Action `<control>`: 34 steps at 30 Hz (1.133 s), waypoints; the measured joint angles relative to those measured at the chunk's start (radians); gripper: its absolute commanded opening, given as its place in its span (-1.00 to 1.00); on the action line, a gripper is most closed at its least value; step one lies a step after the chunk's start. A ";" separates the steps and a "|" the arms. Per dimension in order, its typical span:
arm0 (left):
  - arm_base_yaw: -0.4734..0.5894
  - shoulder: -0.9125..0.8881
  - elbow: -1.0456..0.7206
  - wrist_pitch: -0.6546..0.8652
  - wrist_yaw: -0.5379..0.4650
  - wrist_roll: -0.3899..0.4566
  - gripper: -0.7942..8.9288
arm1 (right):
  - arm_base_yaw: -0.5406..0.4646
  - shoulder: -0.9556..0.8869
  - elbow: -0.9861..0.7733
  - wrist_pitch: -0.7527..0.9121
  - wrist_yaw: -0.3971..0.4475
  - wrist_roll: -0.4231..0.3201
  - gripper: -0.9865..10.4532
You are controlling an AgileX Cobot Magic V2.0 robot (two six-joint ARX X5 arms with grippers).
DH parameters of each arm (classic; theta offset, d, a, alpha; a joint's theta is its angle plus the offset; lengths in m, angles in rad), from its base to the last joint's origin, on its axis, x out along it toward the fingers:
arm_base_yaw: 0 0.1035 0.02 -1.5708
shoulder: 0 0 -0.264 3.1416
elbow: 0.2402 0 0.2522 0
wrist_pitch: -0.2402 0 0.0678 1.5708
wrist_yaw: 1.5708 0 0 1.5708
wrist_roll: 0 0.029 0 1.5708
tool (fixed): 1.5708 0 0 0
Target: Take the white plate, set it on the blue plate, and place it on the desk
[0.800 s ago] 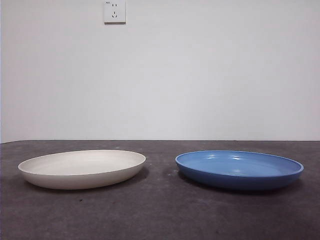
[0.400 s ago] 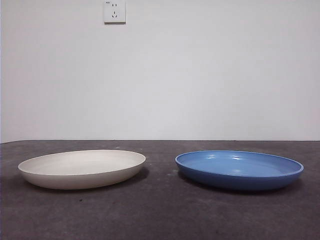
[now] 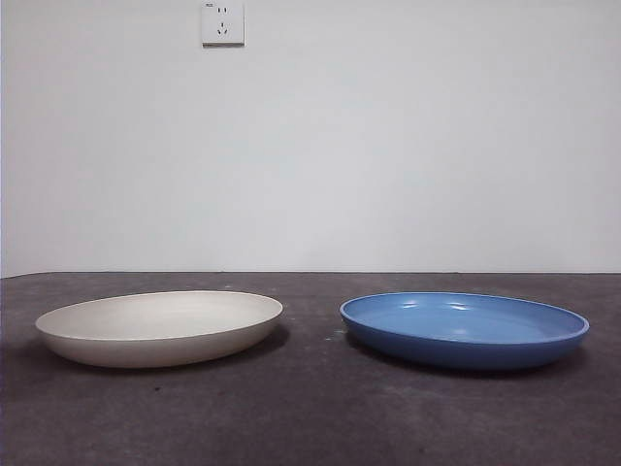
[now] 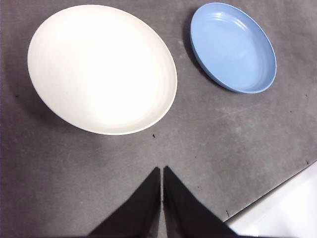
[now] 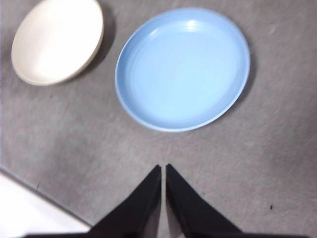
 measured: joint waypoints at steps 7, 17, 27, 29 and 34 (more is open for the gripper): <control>0.000 0.000 0.000 0.000 0.000 0.002 -0.16 | 0.015 -0.003 0.000 0.001 0.000 -0.007 -0.27; 0.000 0.014 0.000 0.034 -0.001 -0.013 0.06 | 0.015 -0.003 0.000 0.001 0.000 -0.005 -0.02; 0.000 0.177 0.041 0.179 -0.102 -0.072 0.06 | 0.015 -0.003 0.000 0.001 0.000 -0.003 -0.02; 0.000 0.235 0.079 0.180 -0.122 -0.074 0.06 | 0.015 -0.003 0.000 0.001 0.000 -0.003 -0.02; 0.000 0.386 0.184 0.201 -0.178 -0.076 0.06 | 0.018 -0.003 0.000 0.002 0.000 -0.003 -0.02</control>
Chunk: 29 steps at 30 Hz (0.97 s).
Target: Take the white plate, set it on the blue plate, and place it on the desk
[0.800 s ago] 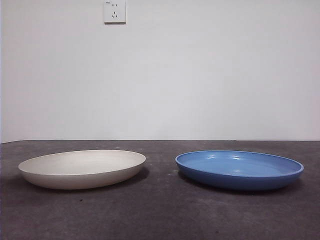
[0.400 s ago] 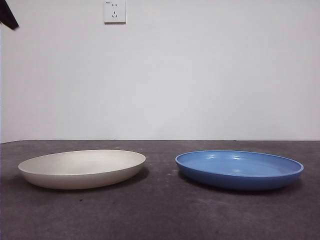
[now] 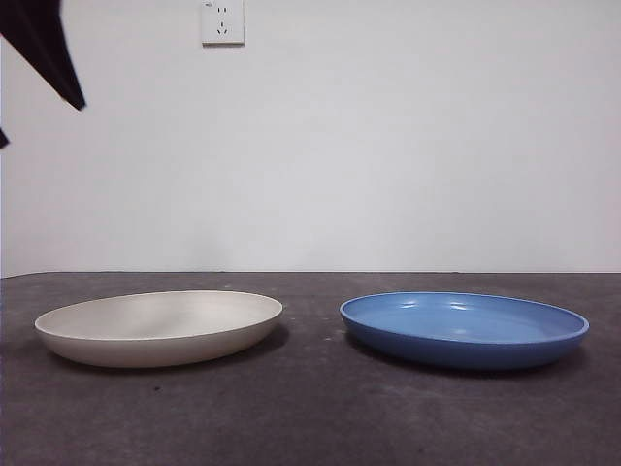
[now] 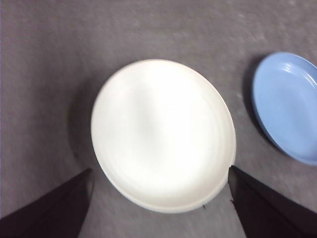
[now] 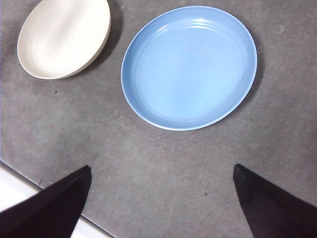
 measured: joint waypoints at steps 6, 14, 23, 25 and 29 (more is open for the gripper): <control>0.000 0.175 0.100 0.007 -0.014 0.012 0.06 | 0.001 0.000 0.000 0.001 0.000 0.000 -0.02; 0.000 0.351 0.117 0.020 -0.061 0.055 0.06 | 0.001 0.000 0.000 0.005 0.000 0.000 -0.02; 0.001 0.475 0.117 0.085 -0.070 0.079 0.06 | 0.001 0.000 0.000 0.008 0.000 0.000 -0.02; 0.001 0.503 0.117 0.093 -0.071 0.085 0.05 | 0.001 0.000 0.000 0.008 0.000 0.000 -0.02; 0.001 0.543 0.117 0.108 -0.074 0.091 0.05 | 0.001 0.000 0.000 0.009 0.000 0.000 -0.02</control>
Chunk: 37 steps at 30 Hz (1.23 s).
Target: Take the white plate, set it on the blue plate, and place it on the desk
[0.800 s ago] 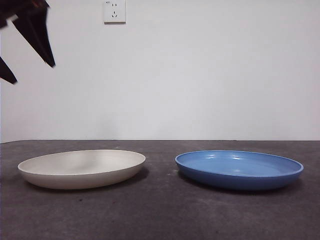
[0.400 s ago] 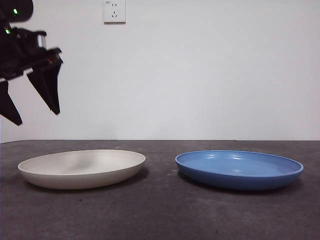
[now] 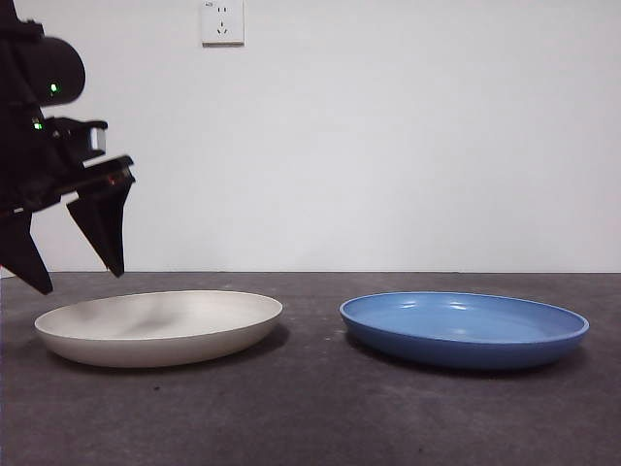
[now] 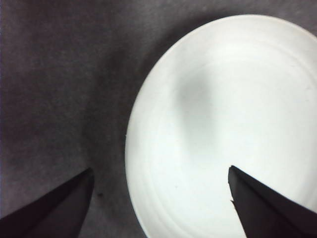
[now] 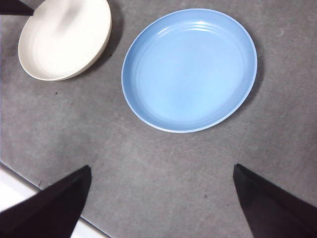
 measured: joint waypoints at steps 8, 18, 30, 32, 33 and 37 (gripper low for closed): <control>0.000 0.059 0.000 0.037 0.000 0.003 0.05 | 0.000 0.000 0.000 0.005 0.000 0.000 -0.02; 0.000 0.090 0.000 0.042 0.000 0.003 -0.09 | 0.000 0.000 0.000 0.006 0.000 0.000 -0.02; 0.000 0.101 0.000 0.035 -0.004 0.002 -0.74 | 0.000 0.000 0.000 0.006 0.000 0.000 -0.02; 0.000 0.101 0.000 0.032 -0.013 0.002 -0.74 | 0.000 0.000 0.000 0.006 0.000 0.000 -0.02; 0.000 0.101 0.000 0.031 -0.024 0.001 -0.76 | 0.000 0.000 0.000 0.006 0.000 0.000 -0.02; 0.000 0.101 0.000 0.031 -0.074 -0.013 -0.82 | 0.000 0.000 0.000 0.006 0.000 0.000 -0.02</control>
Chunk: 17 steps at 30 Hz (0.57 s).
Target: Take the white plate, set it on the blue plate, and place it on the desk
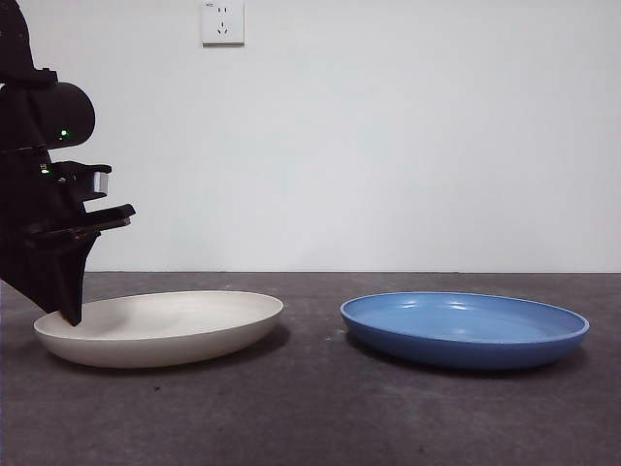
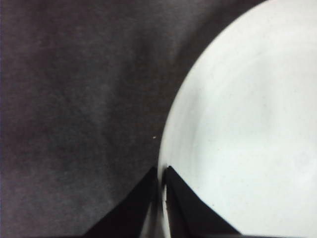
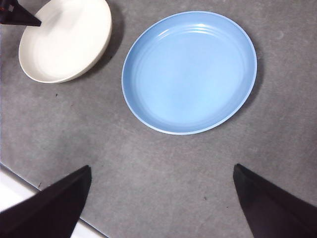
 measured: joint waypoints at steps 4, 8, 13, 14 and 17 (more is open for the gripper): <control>0.000 0.000 0.002 0.000 0.000 -0.010 -0.82 | 0.000 0.000 0.000 0.000 0.000 0.000 -0.02; 0.000 -0.001 0.002 -0.001 0.000 -0.030 -0.82 | 0.000 0.000 0.000 0.000 0.000 0.000 -0.02; 0.000 -0.043 0.003 -0.004 0.010 -0.038 -0.82 | 0.000 0.000 0.000 0.000 0.000 0.000 -0.02; 0.000 -0.070 0.003 -0.004 0.021 -0.041 -0.82 | 0.000 0.000 0.000 0.000 0.000 0.000 -0.02; 0.000 -0.136 0.015 -0.006 0.053 -0.055 -0.82 | 0.000 0.000 0.000 0.002 0.000 0.000 -0.02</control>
